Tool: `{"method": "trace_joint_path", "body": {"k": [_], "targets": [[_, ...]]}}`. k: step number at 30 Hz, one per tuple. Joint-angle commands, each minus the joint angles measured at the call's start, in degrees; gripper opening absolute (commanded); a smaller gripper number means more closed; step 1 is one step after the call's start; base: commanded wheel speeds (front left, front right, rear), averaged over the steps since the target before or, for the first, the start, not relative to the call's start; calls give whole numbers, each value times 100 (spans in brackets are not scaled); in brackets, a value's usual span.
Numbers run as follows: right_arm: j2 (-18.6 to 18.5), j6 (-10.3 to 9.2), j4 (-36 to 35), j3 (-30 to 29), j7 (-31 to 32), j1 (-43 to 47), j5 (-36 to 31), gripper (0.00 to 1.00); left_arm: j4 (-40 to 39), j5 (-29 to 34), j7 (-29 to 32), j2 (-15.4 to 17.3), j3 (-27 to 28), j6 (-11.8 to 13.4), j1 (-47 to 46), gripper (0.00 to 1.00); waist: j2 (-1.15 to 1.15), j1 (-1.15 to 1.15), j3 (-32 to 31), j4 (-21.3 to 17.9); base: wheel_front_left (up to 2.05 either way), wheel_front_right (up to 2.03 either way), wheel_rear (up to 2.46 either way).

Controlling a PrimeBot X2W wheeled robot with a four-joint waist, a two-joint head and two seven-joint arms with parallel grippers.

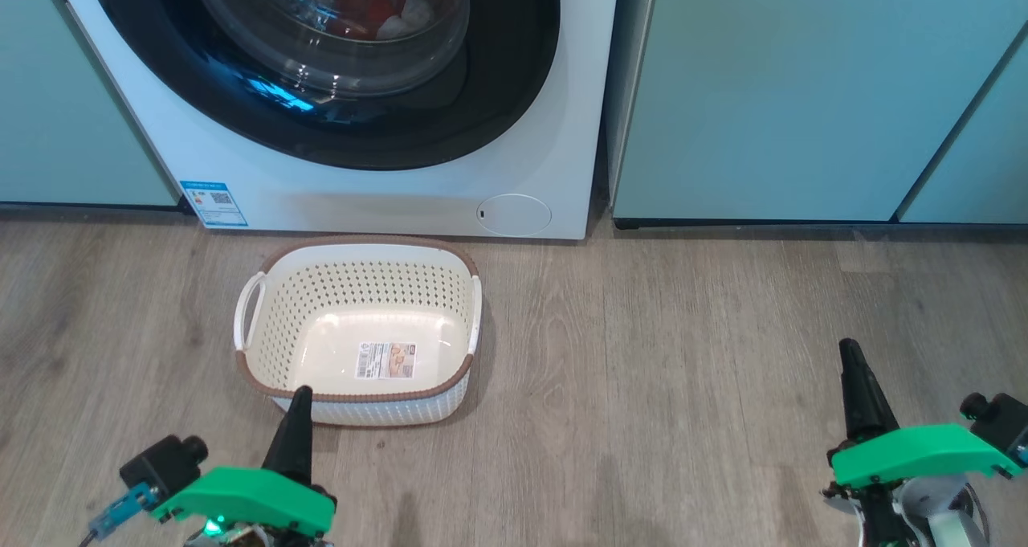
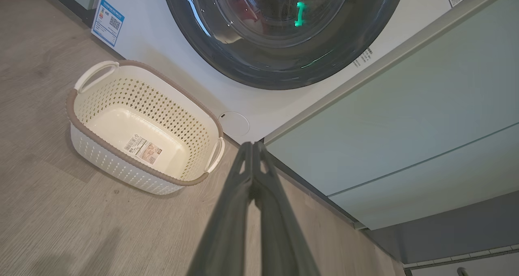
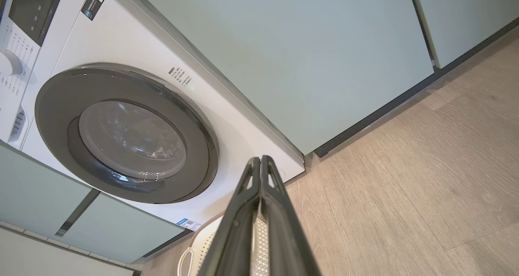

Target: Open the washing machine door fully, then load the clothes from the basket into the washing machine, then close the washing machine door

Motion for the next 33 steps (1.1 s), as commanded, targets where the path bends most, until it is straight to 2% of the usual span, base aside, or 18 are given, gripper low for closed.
{"method": "trace_joint_path", "body": {"k": [1, 33], "targets": [[-28, 0, -216, 22, 44, -287, 139, 0, -150, -123, 23, 64, 148, -61, -321, 0, 0, 0, 1, 0, 0, 0, 0], [-34, 0, -373, -6, 583, -358, 2082, 0, -99, -1957, 543, 84, 550, -296, -536, 0, 0, 0, 25, -1, 0, 0, 0]]}}
